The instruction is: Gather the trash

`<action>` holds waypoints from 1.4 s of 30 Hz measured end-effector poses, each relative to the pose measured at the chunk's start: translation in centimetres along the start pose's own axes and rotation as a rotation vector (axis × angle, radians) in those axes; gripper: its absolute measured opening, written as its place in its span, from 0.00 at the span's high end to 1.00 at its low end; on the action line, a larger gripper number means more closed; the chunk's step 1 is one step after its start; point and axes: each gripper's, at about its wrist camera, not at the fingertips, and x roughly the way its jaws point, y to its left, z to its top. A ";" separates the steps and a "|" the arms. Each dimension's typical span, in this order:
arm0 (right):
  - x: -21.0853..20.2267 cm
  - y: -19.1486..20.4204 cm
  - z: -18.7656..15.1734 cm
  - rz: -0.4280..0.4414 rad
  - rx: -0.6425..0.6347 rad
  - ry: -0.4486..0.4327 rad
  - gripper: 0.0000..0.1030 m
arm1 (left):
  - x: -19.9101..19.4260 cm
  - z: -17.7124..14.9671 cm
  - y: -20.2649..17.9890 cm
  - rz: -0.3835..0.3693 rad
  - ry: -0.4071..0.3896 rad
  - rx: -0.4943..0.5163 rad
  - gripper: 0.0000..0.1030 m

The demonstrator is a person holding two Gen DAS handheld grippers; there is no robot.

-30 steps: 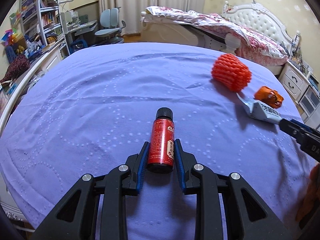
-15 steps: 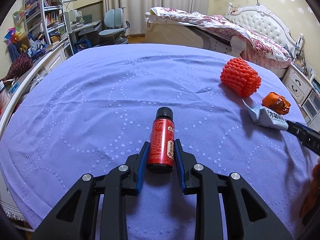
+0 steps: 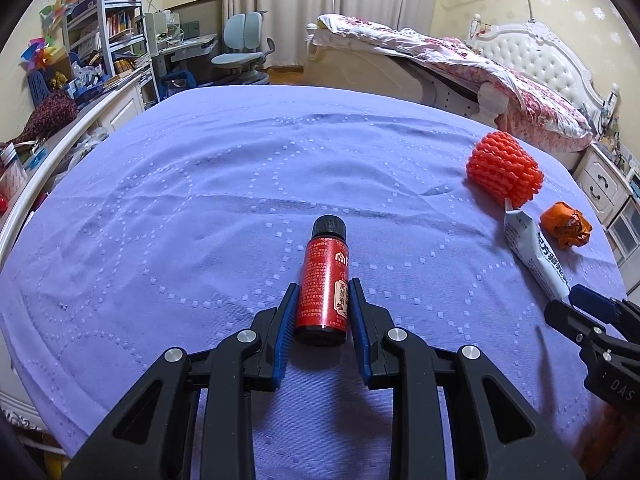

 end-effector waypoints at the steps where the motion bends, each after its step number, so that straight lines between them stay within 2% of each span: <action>1: 0.2 0.2 0.1 0.003 0.001 -0.002 0.45 | 0.0 0.0 0.0 0.000 0.000 0.001 0.73; 8: 1.9 1.5 1.9 -0.021 -0.023 -0.001 0.47 | 0.1 0.1 0.0 0.003 -0.006 0.008 0.73; 9: 2.0 1.6 2.1 -0.025 -0.025 -0.002 0.50 | 0.1 0.1 0.0 0.002 -0.006 0.008 0.73; 11: 2.1 1.8 2.2 -0.035 -0.032 0.000 0.64 | 0.1 0.1 0.0 0.001 -0.005 0.007 0.73; 17: 1.7 1.5 1.7 -0.031 -0.042 -0.002 0.72 | -0.2 0.0 -0.5 -0.004 -0.011 0.023 0.73; 32: -3.4 -0.7 -3.0 -0.035 0.012 -0.039 0.73 | -2.2 -2.2 -3.5 -0.091 -0.016 0.040 0.73; 42: -8.4 -5.1 -6.4 -0.131 0.099 -0.105 0.74 | -4.6 -3.7 -8.5 -0.180 -0.044 0.108 0.73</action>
